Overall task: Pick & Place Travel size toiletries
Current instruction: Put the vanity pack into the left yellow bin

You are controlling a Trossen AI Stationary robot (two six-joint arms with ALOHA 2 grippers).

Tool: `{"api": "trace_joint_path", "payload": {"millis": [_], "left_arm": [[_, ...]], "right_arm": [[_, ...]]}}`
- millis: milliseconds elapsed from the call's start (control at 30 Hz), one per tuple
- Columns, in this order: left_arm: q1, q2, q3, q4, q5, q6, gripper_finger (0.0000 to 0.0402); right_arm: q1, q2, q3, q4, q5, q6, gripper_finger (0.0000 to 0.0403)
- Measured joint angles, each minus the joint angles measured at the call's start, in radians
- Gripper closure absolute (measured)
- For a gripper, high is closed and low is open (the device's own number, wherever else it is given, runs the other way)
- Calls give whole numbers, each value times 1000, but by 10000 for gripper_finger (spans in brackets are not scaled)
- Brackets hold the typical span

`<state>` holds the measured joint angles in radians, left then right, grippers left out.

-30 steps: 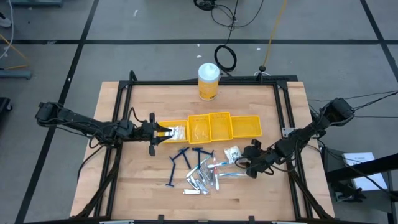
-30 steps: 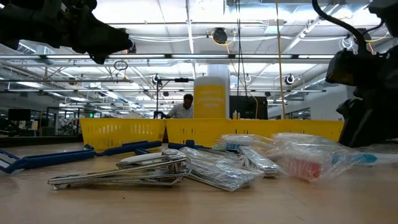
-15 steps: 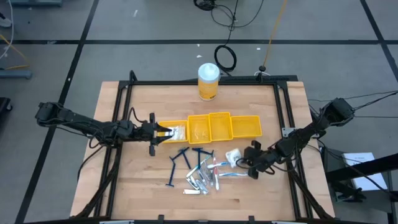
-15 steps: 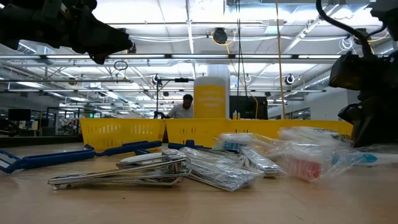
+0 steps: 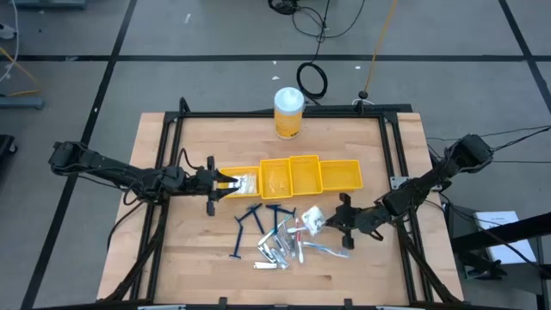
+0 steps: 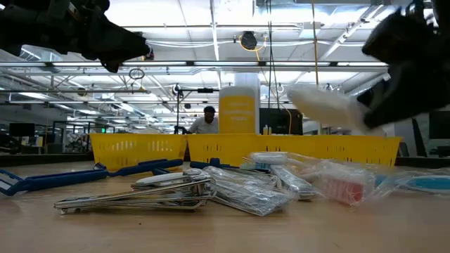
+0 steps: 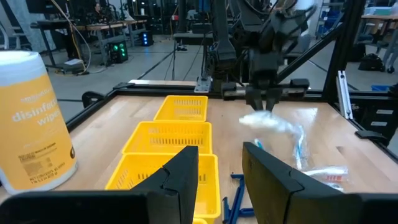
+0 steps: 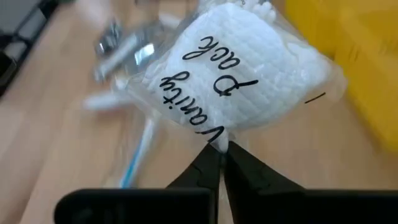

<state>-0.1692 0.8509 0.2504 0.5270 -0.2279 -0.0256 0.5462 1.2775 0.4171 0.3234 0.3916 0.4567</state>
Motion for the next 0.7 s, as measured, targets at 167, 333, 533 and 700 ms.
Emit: {"api": "trace_joint_path", "payload": {"millis": [167, 333, 533, 700], "left_arm": [[-1, 3, 0, 58, 0, -41, 277], [-20, 111, 2, 197, 6, -35, 277], [-30, 347, 86, 358, 103, 50, 277], [-27, 537, 244, 357, 115, 130, 277]], "right_arm": [[-18, -6, 0, 149, 58, -175, 398], [-41, 9, 1, 271, 53, -253, 400], [-46, 44, 1, 412, 102, -371, 400], [-62, 46, 1, 574, 239, -561, 400]]}}
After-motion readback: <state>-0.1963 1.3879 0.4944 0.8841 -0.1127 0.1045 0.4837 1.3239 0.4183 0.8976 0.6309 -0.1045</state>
